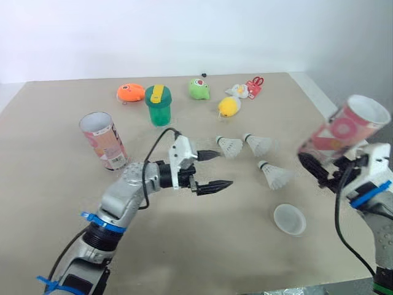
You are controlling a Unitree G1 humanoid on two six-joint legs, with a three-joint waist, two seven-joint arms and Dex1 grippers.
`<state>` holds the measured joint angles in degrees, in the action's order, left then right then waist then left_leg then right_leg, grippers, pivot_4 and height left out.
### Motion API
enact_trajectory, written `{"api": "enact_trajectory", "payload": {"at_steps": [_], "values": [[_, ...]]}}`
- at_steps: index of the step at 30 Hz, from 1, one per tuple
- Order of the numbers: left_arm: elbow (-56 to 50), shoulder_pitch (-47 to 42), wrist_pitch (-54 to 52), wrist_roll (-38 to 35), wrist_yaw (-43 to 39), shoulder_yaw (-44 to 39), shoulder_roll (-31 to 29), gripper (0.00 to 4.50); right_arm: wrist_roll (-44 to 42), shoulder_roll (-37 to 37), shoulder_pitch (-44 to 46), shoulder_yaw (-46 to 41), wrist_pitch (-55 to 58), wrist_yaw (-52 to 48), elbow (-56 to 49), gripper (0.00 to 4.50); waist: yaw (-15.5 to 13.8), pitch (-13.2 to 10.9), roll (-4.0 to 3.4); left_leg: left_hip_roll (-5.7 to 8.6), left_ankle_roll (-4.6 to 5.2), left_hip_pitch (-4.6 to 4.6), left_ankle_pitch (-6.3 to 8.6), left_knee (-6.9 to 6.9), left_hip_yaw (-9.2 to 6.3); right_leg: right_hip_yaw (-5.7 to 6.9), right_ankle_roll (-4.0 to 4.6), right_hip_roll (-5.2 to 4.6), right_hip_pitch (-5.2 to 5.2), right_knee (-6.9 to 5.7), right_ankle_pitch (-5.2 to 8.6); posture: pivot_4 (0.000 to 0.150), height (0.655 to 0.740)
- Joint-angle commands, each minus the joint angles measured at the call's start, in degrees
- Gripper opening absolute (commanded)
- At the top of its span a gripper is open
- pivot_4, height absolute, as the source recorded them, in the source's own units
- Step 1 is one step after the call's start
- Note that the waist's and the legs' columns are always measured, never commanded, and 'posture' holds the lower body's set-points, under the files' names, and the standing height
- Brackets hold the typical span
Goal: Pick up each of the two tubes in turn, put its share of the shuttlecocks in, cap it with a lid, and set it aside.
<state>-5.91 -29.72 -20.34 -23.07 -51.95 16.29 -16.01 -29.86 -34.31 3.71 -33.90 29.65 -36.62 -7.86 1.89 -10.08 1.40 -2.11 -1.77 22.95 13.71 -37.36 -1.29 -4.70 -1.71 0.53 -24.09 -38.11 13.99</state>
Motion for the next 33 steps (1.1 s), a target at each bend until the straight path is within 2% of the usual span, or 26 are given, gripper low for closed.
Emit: {"api": "enact_trajectory", "payload": {"at_steps": [1, 6, 13, 18, 19, 24, 33], "values": [[1.8, -2.3, 4.1, 1.9, 0.4, 0.8, 3.3, 4.50, 2.3, 0.2, 0.1, -2.4, -4.6, 3.9, 6.3, 3.93, 0.1, 0.0, -0.12, 0.00, 0.05, -0.05, -0.03, 0.00, 0.06, -0.06, -0.04, 0.00, 0.02, -0.01, -0.06, 0.150, 0.7400], [4.1, -2.4, 6.4, 4.0, 0.8, 1.5, 5.8, 4.50, 4.9, 1.8, 0.1, -0.6, -8.9, 6.7, 12.2, 3.93, 0.3, 0.0, -0.21, 0.28, 0.30, -0.11, -0.19, -0.02, 0.14, -0.48, -0.25, 0.00, 0.12, 0.00, -0.19, 0.150, 0.7400], [2.1, -0.2, 5.9, 4.9, 1.1, 2.2, 6.1, 4.50, 7.2, 2.8, 1.1, 1.4, -12.9, 9.1, 19.0, 3.93, 0.7, 0.1, -0.30, 0.49, 0.38, -0.18, -0.24, -0.10, 0.40, -1.16, -0.62, 0.01, 0.20, 0.02, -0.32, 0.150, 0.7400], [1.0, 0.8, 5.3, 5.0, 1.4, 2.4, 6.0, 4.50, 6.8, 3.4, -0.9, 2.7, -12.4, 9.3, 18.3, 3.93, 0.8, 0.1, -0.28, 0.59, 0.39, -0.20, -0.25, -0.18, 0.50, -1.51, -0.80, 0.04, 0.28, 0.06, -0.34, 0.150, 0.7400], [0.9, 0.8, 5.2, 5.0, 1.4, 2.4, 6.0, 4.50, 6.7, 3.4, -1.4, 2.8, -12.1, 9.3, 18.0, 4.22, 0.8, 0.1, -0.28, 0.60, 0.39, -0.21, -0.25, -0.18, 0.50, -1.54, -0.82, 0.05, 0.31, 0.07, -0.34, 0.150, 0.7400], [0.6, 1.0, 4.7, 5.0, 1.4, 2.2, 5.7, 4.50, 5.0, 4.1, -4.1, 2.1, -11.4, 9.5, 15.2, 4.22, 0.7, 0.1, -0.25, 0.60, 0.39, -0.51, -0.23, -0.14, 0.46, -1.55, -0.83, 0.07, 0.65, 0.15, -0.24, 0.150, 0.7400], [1.0, 0.6, 4.3, 4.8, 0.7, 2.3, 5.3, 4.50, 3.6, 4.2, -9.8, 1.6, -8.3, 10.1, 10.1, 4.22, 0.7, 0.1, -0.24, 0.61, 0.39, -0.52, -0.23, -0.14, 0.42, -1.58, -0.83, 0.10, 0.67, 0.15, -0.22, 0.150, 0.7400]]}}
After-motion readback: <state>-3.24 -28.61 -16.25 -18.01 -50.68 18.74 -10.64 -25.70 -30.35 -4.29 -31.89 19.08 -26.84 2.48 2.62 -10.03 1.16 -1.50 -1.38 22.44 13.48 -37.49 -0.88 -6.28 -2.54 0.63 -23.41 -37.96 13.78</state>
